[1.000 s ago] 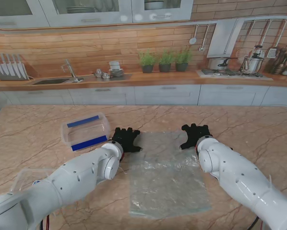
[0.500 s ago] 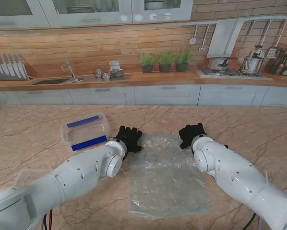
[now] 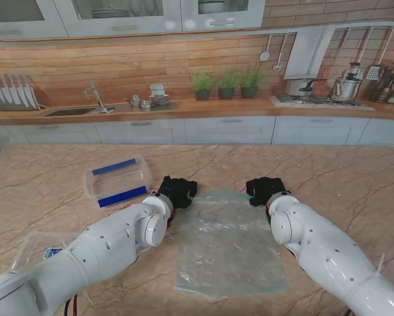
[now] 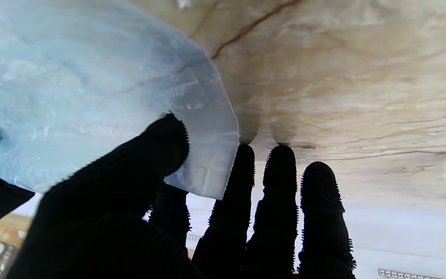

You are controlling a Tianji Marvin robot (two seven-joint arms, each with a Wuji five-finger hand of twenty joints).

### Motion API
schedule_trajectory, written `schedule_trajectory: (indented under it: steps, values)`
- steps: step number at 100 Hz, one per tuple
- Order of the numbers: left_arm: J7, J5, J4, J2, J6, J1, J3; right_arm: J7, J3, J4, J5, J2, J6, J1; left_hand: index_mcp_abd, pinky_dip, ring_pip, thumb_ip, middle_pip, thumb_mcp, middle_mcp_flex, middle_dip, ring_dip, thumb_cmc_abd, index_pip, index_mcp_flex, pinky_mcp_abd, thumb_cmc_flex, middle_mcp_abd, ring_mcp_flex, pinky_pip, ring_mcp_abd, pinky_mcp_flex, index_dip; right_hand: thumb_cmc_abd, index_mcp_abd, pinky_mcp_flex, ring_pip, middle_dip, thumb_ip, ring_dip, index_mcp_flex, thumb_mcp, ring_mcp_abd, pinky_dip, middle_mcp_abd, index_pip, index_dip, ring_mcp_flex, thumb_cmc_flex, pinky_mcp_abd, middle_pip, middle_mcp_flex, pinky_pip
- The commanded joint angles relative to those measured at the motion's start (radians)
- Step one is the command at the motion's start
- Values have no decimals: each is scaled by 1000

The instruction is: Fold the bubble film and place it into the plastic crate

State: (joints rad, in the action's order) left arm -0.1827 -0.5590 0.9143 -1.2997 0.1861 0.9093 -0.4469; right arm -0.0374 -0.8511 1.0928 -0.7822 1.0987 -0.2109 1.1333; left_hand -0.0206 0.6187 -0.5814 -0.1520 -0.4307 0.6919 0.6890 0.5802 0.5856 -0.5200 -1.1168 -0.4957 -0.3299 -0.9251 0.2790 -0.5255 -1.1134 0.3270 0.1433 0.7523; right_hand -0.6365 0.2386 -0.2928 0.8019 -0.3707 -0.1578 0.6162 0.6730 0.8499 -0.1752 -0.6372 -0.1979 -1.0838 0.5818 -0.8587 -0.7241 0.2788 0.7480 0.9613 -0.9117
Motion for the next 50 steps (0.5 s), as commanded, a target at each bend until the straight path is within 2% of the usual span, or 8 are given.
schedule_trajectory:
  steps: [1, 14, 28, 36, 50]
  values:
    - [22, 28, -14, 4, -1, 48, -2, -13, -5, 8, 10, 9, 6, 12, -21, 2, -97, 8, -45, 28, 197, 70, 11, -14, 25, -16, -16, -49, -59, -133, -58, 7, 18, -31, 60, 37, -5, 26, 24, -3, 18, -17, 55, 1, 14, -8, 0, 10, -43, -64, 35, -6, 58, -48]
    - [-16, 76, -19, -13, -19, 70, -44, -41, -31, 10, 39, 19, 21, 23, 40, 31, -168, 6, -31, 80, 334, 135, 24, -23, 52, -81, -32, -68, -68, -215, -112, 12, 73, -140, 66, 19, -24, 47, 34, -10, 25, -16, 83, 7, 18, 3, 3, -9, -85, -74, 33, 7, 103, -74]
    - [-38, 105, -22, -23, -35, 79, -68, -61, -59, 19, 78, 29, 46, 35, 95, 40, -203, 1, -36, 102, 364, 168, 36, -17, 122, -162, -42, -81, -57, -232, -121, 21, 81, -291, 59, 2, -14, 66, 42, -18, 34, 11, 107, 8, 28, 12, 14, -68, -85, -82, 32, 24, 121, -97]
    - [-44, 103, -21, -23, -40, 79, -71, -65, -72, 32, 88, 31, 58, 42, 98, 42, -209, 2, -40, 109, 368, 174, 40, -16, 123, -186, -47, -80, -59, -234, -121, 19, 83, -318, 58, -16, -10, 58, 44, -18, 31, 48, 103, 9, 36, 22, 38, -142, -80, -84, 35, 20, 134, -99]
    - [-76, 99, -24, -27, -49, 80, -85, -102, -91, 46, 82, 36, 88, 51, 89, 42, -224, 2, -59, 121, 348, 207, 55, -7, 74, -155, -43, -76, -65, -221, -117, 15, 78, -298, 57, -3, -17, 55, 50, -14, 28, 71, 99, 15, 39, 33, 34, -159, -86, -78, 37, 7, 153, -104]
